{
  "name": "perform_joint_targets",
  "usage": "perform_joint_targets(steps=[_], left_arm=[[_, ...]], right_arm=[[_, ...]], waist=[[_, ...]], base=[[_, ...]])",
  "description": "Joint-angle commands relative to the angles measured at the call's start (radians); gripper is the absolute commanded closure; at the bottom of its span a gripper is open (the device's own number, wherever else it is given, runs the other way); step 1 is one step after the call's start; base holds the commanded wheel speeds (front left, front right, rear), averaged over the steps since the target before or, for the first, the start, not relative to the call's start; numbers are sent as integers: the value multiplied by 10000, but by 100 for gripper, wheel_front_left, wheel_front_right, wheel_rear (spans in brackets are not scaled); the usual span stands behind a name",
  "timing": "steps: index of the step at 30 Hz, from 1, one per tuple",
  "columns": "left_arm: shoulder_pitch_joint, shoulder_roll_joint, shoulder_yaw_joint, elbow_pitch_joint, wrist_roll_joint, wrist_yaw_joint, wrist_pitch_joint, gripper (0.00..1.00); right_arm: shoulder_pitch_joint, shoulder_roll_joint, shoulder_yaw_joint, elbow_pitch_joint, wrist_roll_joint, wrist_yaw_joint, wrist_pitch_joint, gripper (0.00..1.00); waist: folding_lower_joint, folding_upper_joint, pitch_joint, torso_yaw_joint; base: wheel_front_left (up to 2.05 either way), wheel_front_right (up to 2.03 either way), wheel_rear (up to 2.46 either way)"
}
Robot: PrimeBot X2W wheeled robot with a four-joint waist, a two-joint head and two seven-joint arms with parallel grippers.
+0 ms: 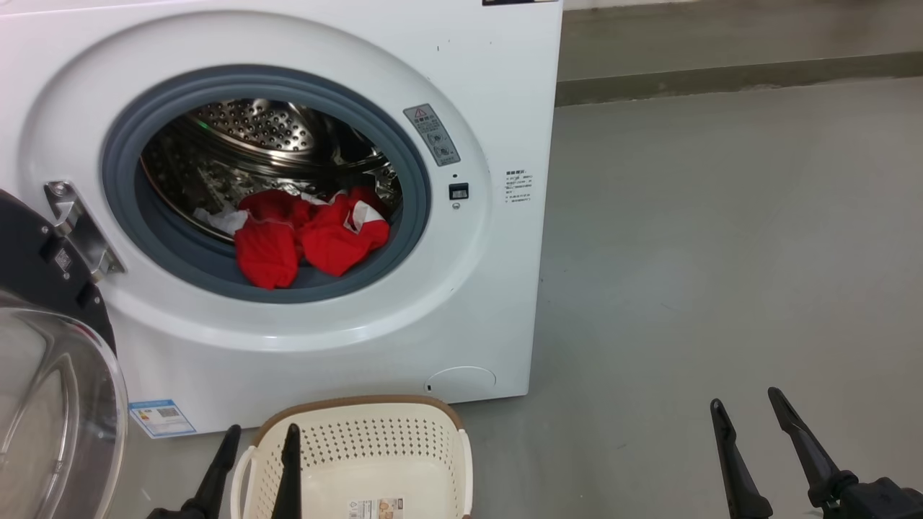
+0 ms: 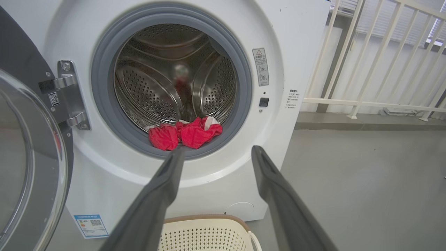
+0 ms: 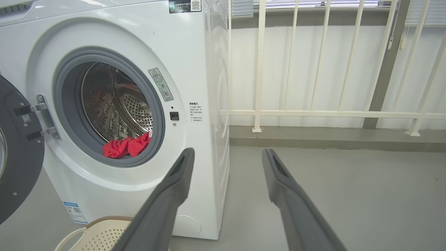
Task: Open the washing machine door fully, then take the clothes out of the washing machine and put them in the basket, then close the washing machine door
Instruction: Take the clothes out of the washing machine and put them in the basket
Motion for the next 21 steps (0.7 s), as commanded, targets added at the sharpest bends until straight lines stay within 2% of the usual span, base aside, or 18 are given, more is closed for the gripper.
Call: perform_joint_targets(steps=[1, 12, 21], left_arm=[[-263, 39, 254, -265, -19, 118, -67, 0], [-688, 2, 78, -266, 5, 222, -28, 0], [-1729, -72, -63, -62, -66, 173, -86, 0]], right_arm=[[-349, -148, 206, -229, -39, 63, -65, 0], [-413, -148, 188, -259, -121, 63, -65, 0], [-818, -148, 183, -398, -210, 63, -65, 0]], waist=[[0, 0, 29, -5], [0, 0, 644, 197], [0, 0, 1755, 405]], base=[[0, 0, 0], [0, 0, 0], [0, 0, 0]])
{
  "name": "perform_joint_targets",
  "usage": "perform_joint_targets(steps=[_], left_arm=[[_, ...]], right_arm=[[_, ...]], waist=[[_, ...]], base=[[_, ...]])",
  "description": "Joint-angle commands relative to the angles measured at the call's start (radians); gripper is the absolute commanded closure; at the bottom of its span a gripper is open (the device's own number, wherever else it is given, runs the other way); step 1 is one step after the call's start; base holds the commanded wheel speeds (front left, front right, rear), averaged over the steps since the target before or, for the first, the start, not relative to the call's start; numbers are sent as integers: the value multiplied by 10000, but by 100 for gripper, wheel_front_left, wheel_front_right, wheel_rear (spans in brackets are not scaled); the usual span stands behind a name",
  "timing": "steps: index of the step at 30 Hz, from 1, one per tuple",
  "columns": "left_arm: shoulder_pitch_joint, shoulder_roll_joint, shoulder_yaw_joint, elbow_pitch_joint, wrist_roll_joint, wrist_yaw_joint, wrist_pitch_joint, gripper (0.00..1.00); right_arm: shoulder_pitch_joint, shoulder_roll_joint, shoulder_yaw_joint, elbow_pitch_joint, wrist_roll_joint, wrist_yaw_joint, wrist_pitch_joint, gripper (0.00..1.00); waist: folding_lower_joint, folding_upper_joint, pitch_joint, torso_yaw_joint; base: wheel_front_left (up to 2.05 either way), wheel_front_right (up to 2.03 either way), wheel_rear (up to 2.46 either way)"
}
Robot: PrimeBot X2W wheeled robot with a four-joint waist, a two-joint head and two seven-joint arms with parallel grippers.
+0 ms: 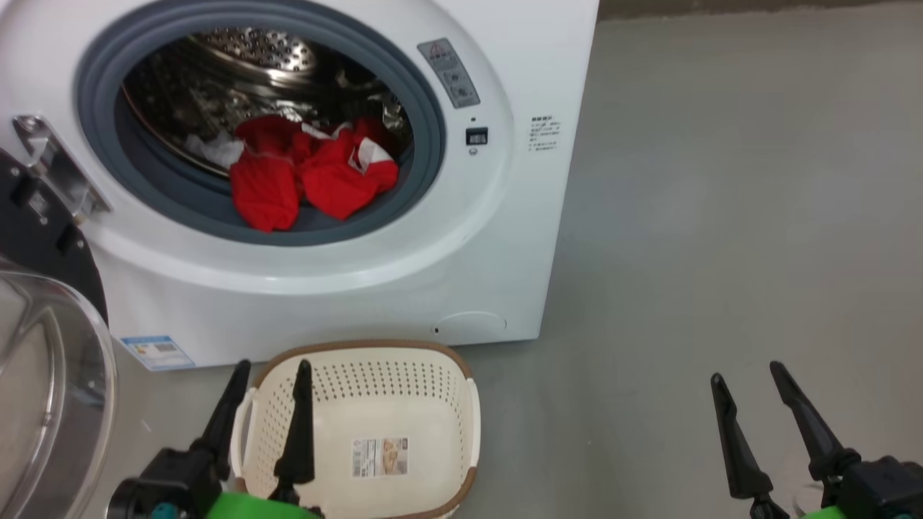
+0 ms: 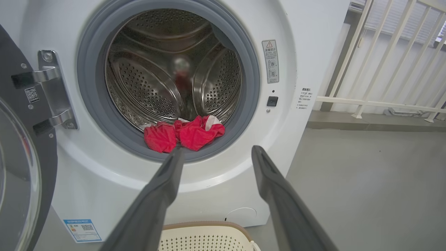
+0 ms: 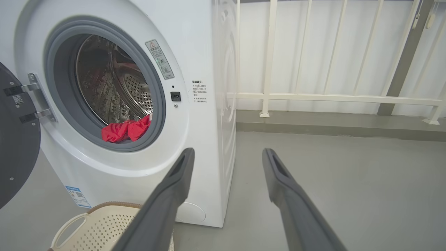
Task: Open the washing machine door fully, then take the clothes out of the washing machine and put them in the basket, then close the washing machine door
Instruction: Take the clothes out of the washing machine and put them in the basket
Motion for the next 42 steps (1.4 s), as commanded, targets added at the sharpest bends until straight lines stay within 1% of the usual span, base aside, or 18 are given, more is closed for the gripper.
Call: perform_joint_targets(steps=[1, 10, 17, 22, 26, 35, 42], left_arm=[[-647, -3, 232, -115, -63, 19, -102, 0], [-1934, -9, 247, 430, -94, -46, -271, 0], [-3072, 276, 485, 793, 211, 138, -408, 0], [-4113, 469, 628, 1146, 185, 54, -439, 0], [-5075, 674, 793, 1632, 135, 6, -450, 0], [-6855, 1069, 925, 2953, 301, 116, -468, 0], [-8373, 1456, 1079, 4107, 422, 88, -506, 0]], right_arm=[[-508, -150, 227, -282, -141, 63, -65, 0], [-1033, -150, 285, -308, -320, 63, -65, 0], [-1474, -150, 376, -303, -293, 63, -65, 0], [-1672, -150, 433, -276, -251, 63, -65, 0], [-1813, -150, 641, -329, -261, 63, -65, 0], [-2219, -150, 862, -568, -160, 63, -65, 0], [-2470, -150, 939, -619, -287, 63, -65, 0]], waist=[[0, 0, 601, 129], [0, 0, 1706, -24], [0, 0, 2418, -293], [0, 0, 2752, -390], [0, 0, 3068, -503], [0, 0, 3873, -740], [0, 0, 4433, -887]], base=[[0, 0, 0], [0, 0, 0], [0, 0, 0], [0, 0, 0], [0, 0, 0], [0, 0, 0], [0, 0, 0]])
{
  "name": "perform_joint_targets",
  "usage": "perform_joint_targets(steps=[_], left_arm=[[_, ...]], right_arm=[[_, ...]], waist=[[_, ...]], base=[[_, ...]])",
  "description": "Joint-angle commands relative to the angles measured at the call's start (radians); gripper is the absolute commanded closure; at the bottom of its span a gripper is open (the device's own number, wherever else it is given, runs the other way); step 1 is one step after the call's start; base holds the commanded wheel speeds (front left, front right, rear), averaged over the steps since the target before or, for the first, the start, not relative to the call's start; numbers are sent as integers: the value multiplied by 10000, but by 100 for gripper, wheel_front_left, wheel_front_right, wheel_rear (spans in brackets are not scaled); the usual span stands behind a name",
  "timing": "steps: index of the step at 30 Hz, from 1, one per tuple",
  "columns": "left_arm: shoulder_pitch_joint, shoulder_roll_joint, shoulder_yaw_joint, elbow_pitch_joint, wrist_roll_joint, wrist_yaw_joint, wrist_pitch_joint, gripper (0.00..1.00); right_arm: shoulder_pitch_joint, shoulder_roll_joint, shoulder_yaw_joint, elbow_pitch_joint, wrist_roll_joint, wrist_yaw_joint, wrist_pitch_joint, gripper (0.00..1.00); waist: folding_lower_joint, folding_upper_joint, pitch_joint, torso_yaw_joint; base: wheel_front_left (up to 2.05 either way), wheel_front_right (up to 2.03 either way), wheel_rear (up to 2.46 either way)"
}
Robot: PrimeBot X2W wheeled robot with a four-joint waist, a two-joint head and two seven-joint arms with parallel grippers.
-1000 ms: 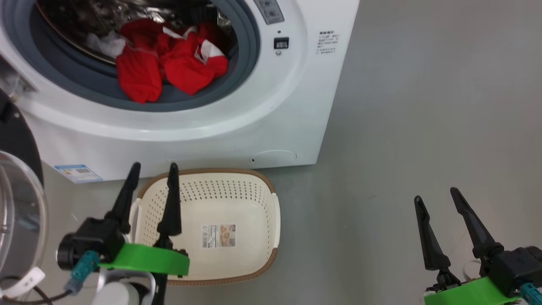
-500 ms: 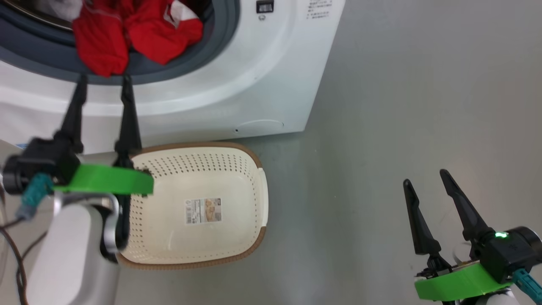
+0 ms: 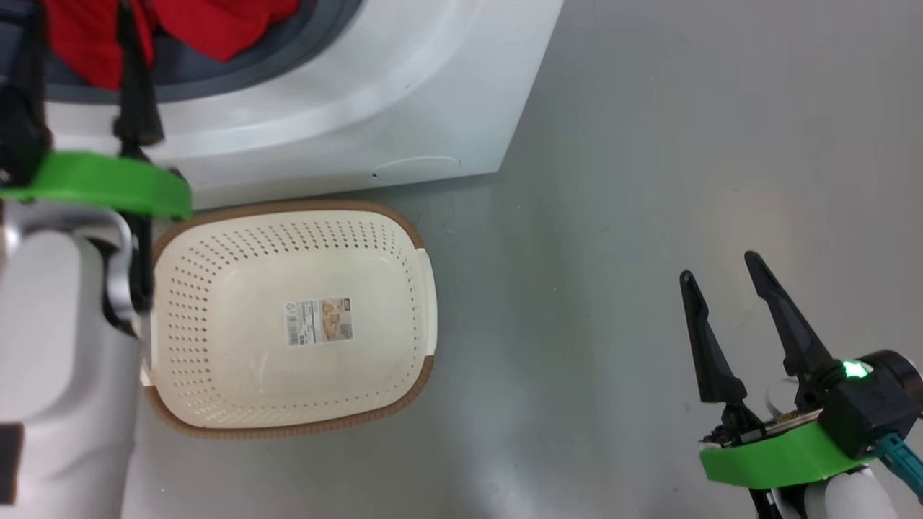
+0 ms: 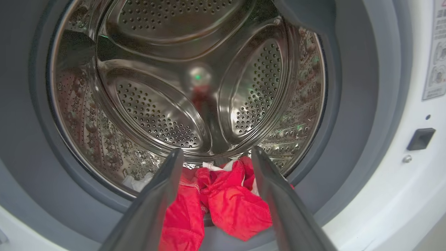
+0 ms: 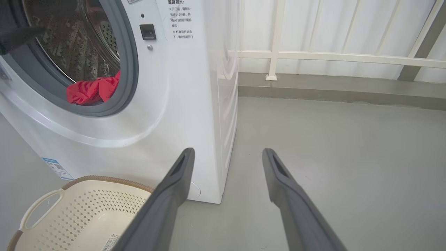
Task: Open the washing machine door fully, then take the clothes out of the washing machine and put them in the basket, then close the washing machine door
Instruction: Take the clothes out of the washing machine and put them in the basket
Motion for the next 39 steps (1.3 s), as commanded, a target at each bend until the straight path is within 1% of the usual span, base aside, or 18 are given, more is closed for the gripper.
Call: perform_joint_targets(steps=[1, 8, 11, 14, 16, 21, 26, 29, 30, 35, 39], left_arm=[[-583, 549, 338, 120, 142, -6, -103, 0], [-1574, 754, 358, 1173, 190, -93, -111, 0], [-2033, 851, 320, 1915, 195, -149, -63, 0], [-2546, 970, 276, 2643, 251, -93, 19, 0], [-2858, 1025, 236, 3062, 279, -51, 128, 0], [-3634, 1370, 152, 4146, 366, -28, 487, 0], [-4270, 1683, 91, 5128, 380, -96, 721, 0], [-4877, 1890, 14, 6350, 294, -212, 1305, 0], [-4994, 1923, -36, 6639, 313, -157, 1424, 0], [-5277, 1989, -117, 7249, 305, -31, 1755, 0], [-5299, 2116, -279, 7587, 422, 217, 2197, 0]], right_arm=[[-230, -121, 300, -285, -105, 63, -65, 0], [-386, -121, 457, -227, -157, 63, -65, 0], [-420, -121, 507, -199, -196, 63, -65, 0], [-461, -121, 551, -175, -231, 63, -65, 0], [-471, -121, 584, -154, -254, 63, -65, 0], [-513, -121, 737, -91, -286, 63, -65, 0], [-540, -121, 814, -40, -278, 63, -65, 0], [-594, -121, 927, 48, -186, 63, -65, 0], [-597, -121, 940, 68, -117, 63, -65, 0], [-645, -121, 1039, 81, -22, 63, -65, 0], [-664, -121, 1117, 102, 49, 63, -65, 0]], waist=[[0, -1, 290, -133], [0, -1, 575, -326], [0, -1, 698, -435], [0, -1, 795, -545], [0, -1, 851, -622], [0, -1, 997, -846], [0, -1, 1132, -1033], [0, -1, 1269, -1279], [0, -1, 1300, -1320], [0, -1, 1394, -1439], [0, -1, 1409, -1540]], base=[[0, 0, 0], [0, 0, 0], [0, 0, 0], [0, 0, 0], [0, 0, 0], [0, 0, 0], [0, 0, 0], [0, 0, 0], [0, 0, 0], [0, 0, 0], [0, 0, 0]])
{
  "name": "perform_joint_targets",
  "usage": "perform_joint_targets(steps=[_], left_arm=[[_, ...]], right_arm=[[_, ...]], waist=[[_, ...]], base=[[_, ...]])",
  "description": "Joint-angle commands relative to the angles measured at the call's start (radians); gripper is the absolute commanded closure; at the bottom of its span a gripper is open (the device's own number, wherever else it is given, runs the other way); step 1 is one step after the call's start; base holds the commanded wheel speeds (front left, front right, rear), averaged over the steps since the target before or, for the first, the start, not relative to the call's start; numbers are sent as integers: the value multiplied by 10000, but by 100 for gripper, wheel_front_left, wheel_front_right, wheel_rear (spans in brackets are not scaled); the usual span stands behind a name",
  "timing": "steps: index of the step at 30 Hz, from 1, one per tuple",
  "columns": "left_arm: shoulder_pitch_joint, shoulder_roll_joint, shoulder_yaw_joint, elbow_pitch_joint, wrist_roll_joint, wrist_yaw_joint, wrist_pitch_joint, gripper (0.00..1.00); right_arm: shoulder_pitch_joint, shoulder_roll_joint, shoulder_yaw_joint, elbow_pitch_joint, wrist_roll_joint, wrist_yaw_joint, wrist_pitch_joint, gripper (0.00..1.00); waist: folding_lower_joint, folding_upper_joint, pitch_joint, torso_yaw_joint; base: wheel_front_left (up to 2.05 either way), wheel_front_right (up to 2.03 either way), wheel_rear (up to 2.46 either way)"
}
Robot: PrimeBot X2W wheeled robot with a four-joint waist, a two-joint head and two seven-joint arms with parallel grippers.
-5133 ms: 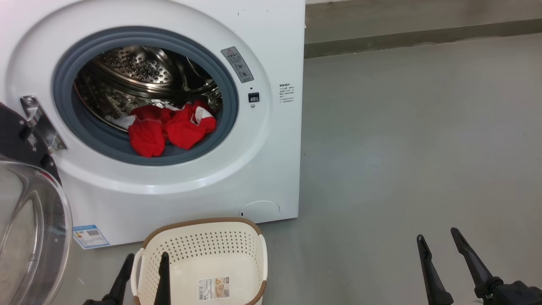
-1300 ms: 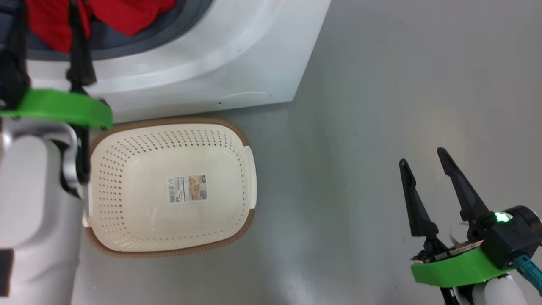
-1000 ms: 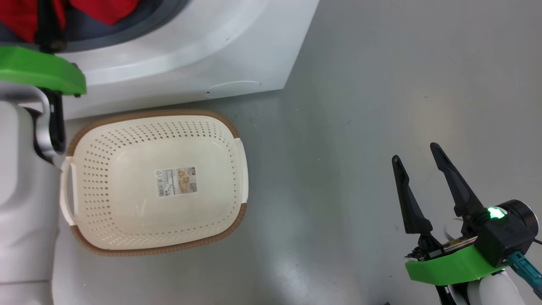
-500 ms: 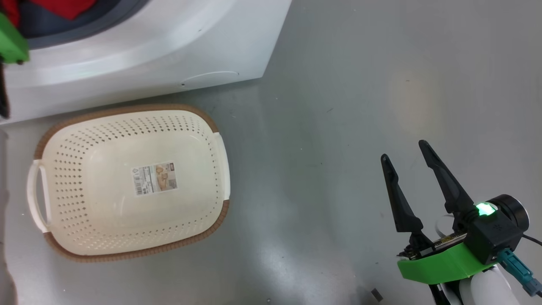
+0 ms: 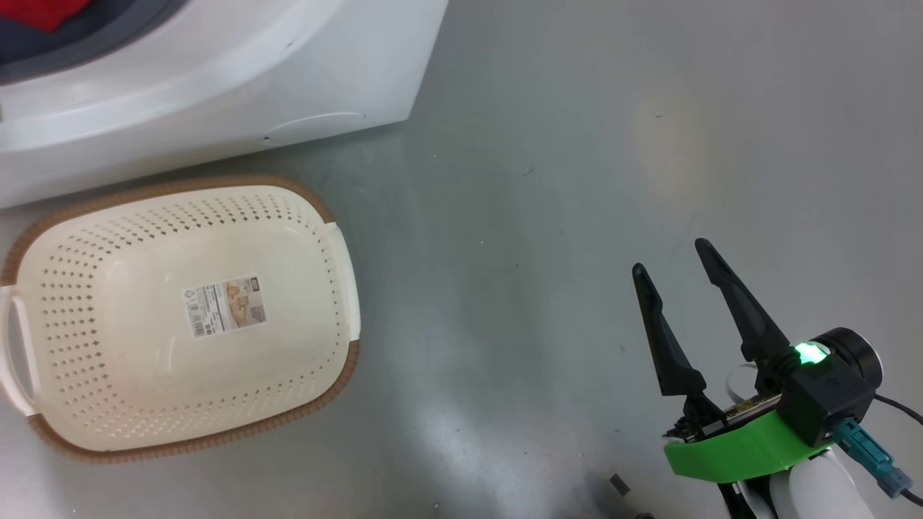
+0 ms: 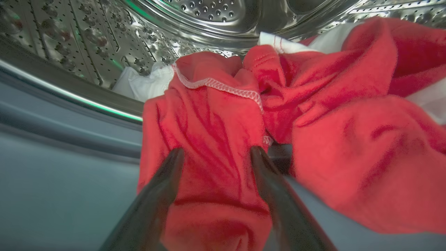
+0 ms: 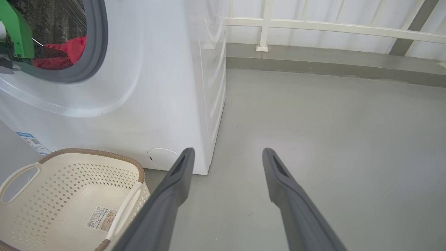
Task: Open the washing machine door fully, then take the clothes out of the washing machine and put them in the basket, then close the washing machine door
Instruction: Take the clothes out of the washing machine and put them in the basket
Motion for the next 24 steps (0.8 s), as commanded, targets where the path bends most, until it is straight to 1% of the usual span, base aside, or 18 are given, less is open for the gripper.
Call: perform_joint_targets(steps=[1, 9, 12, 13, 14, 15, 16, 17, 21, 24], left_arm=[[-108, 680, 25, -70, 58, 187, 128, 0], [-28, 853, -194, 120, 164, 430, 471, 0], [28, 894, -250, 157, 158, 455, 500, 0], [58, 888, -252, 168, 134, 445, 511, 7], [91, 862, -250, 178, 103, 441, 517, 33], [127, 844, -274, 188, 100, 440, 545, 62], [160, 825, -265, 198, 53, 379, 599, 83], [197, 808, -256, 209, 2, 293, 680, 100], [275, 824, -261, 231, -120, 48, 725, 100], [286, 827, -279, 172, -171, -43, 331, 100]], right_arm=[[1, -116, 267, -162, 89, 63, -65, 0], [40, -116, 386, -78, 140, 63, -65, 0], [61, -116, 409, -51, 158, 63, -65, 0], [69, -116, 405, -54, 163, 63, -65, 0], [78, -116, 396, -58, 164, 63, -65, 0], [88, -116, 383, -62, 163, 63, -65, 0], [92, -116, 371, -71, 157, 63, -65, 0], [88, -116, 362, -79, 152, 63, -65, 0], [47, -116, 335, -102, 161, 63, -65, 0], [30, -116, 320, -85, 214, 63, -65, 0]], waist=[[0, 0, -3, -69], [0, 0, -83, -217], [0, 0, -115, -264], [0, 0, -118, -268], [0, 0, -117, -268], [0, 0, -114, -261], [0, 0, -98, -254], [0, 0, -79, -248], [0, 0, -8, -205], [0, 0, 41, -141]], base=[[0, 0, 0], [0, 0, 0], [0, 0, 0], [0, 0, 0], [0, 0, 0], [0, 0, 0], [0, 0, 0], [0, 0, 0], [0, 0, 0], [0, 0, 0]])
